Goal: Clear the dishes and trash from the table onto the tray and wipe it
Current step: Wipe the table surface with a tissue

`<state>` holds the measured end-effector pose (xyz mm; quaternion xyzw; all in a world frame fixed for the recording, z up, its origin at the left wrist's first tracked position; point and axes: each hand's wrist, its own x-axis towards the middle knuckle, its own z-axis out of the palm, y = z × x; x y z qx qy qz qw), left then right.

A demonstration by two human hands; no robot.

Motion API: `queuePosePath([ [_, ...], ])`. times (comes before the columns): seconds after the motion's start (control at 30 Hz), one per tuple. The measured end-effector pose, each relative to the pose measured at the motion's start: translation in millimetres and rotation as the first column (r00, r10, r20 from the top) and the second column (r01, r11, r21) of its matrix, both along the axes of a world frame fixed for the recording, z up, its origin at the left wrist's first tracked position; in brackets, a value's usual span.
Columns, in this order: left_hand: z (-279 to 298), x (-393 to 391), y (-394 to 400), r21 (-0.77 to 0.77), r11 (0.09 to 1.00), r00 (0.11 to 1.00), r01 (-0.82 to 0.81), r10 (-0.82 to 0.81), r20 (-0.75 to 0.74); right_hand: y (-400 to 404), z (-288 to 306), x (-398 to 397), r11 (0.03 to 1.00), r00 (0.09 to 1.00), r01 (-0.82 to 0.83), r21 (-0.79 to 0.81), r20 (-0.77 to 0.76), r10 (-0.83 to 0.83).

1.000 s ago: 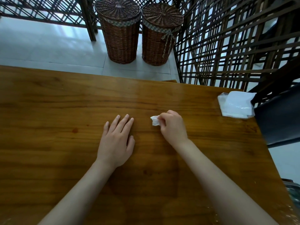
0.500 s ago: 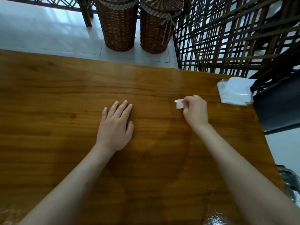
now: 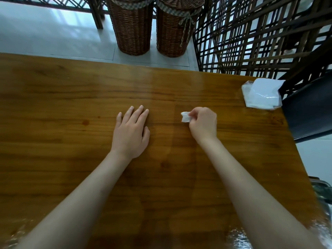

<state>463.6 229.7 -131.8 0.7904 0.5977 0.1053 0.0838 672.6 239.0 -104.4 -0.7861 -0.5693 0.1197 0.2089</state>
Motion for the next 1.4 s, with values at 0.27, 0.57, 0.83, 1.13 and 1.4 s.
queuePosePath([
  [0.27,17,-20,-89,-0.023,0.997,0.997,-0.073,0.073,0.033,-79,16,-34,0.977,0.974,-0.213,0.026,-0.080,0.214],
  [0.57,11,-25,-173,-0.141,0.977,0.987,-0.160,0.163,0.006,-109,4,-63,0.990,0.988,-0.138,0.001,-0.072,0.138],
  [0.83,10,-25,-174,-0.095,0.985,0.989,-0.147,0.149,0.012,-110,6,-43,0.940,0.941,-0.338,-0.034,-0.024,0.338],
  [1.13,6,-26,-174,-0.086,0.985,0.989,-0.149,0.150,0.002,-124,5,-63,0.913,0.913,-0.408,-0.011,0.022,0.408],
  [1.4,8,-28,-173,-0.081,0.985,0.988,-0.151,0.152,0.002,-140,6,-64,0.869,0.869,-0.495,-0.012,0.010,0.495],
])
